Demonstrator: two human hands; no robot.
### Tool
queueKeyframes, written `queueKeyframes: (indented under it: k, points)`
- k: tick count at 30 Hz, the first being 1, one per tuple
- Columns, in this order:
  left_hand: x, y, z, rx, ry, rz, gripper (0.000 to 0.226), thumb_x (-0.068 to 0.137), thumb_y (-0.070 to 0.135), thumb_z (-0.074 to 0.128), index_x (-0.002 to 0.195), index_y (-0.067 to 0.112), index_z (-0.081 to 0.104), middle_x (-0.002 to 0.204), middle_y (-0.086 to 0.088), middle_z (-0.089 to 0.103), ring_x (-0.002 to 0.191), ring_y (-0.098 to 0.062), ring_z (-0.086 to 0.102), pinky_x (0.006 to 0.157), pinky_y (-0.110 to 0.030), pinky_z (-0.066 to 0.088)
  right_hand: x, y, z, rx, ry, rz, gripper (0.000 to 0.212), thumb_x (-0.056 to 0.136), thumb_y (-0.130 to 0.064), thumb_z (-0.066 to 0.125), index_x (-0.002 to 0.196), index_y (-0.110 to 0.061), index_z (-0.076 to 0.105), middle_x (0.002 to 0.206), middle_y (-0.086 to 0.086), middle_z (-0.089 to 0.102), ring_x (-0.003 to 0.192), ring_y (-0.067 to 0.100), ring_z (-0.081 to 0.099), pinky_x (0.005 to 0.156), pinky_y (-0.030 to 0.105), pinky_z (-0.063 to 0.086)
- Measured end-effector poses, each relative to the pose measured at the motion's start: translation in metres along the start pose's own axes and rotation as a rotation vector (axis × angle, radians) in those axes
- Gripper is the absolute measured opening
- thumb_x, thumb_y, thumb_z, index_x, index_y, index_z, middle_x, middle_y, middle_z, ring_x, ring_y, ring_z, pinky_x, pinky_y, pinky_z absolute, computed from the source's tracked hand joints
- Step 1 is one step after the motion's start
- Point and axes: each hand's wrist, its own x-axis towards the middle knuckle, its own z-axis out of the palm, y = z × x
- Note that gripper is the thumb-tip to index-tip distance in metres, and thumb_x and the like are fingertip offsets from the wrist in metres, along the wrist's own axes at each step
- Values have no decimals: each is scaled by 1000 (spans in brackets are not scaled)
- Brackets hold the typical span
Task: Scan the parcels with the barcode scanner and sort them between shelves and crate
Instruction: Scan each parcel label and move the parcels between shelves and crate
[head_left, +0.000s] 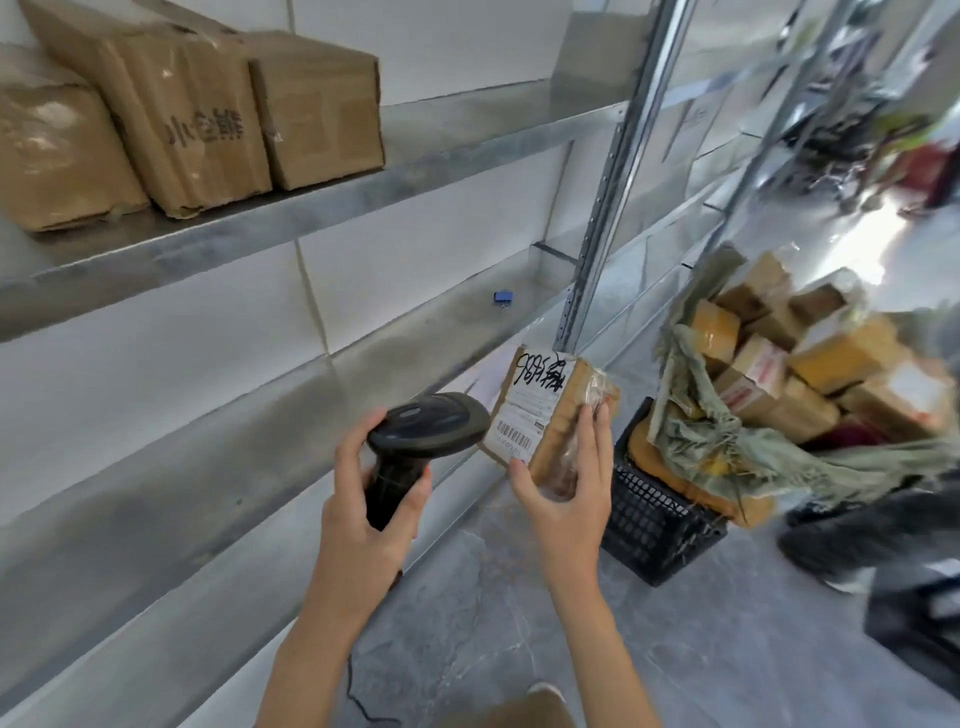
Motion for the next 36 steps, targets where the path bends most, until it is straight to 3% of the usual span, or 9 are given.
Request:
queueKeyframes:
  k: [2,4,8,13,17,21,26,32,36]
  points:
    - [20,-2,35,-31,-57,4,63,90,18,69,132,55,40,87,-3,69,54,-20,54,53,-39,50,22,15,-25,-10,48,29,91,78,-4,82,153,-17,34,164,-5,20,149,-3,16,113,7,20]
    - [40,-3,72,-48,-117,6,67,93,10,69,130,58,41,91,-5,70,54,-21,54,53,-39,51,46,28,-51,-11,95,66,91,79,-8,83,154,-23,33,164,-11,18,149,-3,15,113,6,20]
    - [77,-2,148,-76,-226,-1,70,93,2,65,128,59,41,81,-8,66,52,-19,52,52,-31,50,98,57,-99,-63,202,86,89,80,-19,81,155,-22,32,166,-8,17,150,-1,14,117,10,18]
    - [121,2,236,-92,-333,-2,67,92,4,66,131,52,40,83,-7,67,53,-22,56,54,-37,53,156,95,-149,-80,284,172,91,80,-13,82,153,-31,32,165,-14,17,149,-3,15,118,16,24]
    - [146,1,291,-127,-383,-8,66,93,4,65,133,48,38,89,-4,69,55,-27,58,51,-34,53,182,123,-184,-127,340,220,92,79,-14,83,154,-33,32,165,-16,17,149,-2,16,118,30,28]
    - [171,0,334,-162,-429,-8,67,93,3,64,132,51,39,88,-5,67,56,-33,58,48,-39,52,198,147,-206,-177,386,262,93,79,-12,83,153,-34,31,165,-13,18,148,-4,16,120,31,31]
    - [209,-9,378,-190,-481,-31,70,93,3,64,128,59,40,88,-4,69,56,-28,58,48,-38,51,229,180,-207,-203,426,318,93,80,-13,83,154,-33,32,164,-16,18,148,-2,18,116,45,38]
    - [275,-34,412,-210,-526,-29,71,92,3,65,127,60,41,86,-7,70,55,-28,58,46,-38,50,313,213,-193,-305,405,344,92,82,-23,80,154,-40,25,165,-21,8,142,-5,14,116,28,23]
    - [329,-41,428,-256,-526,-48,69,92,0,63,130,53,41,78,-10,67,50,-25,55,43,-33,49,396,230,-201,-414,398,371,90,84,-29,76,156,-37,22,166,-19,7,139,6,16,114,30,19]
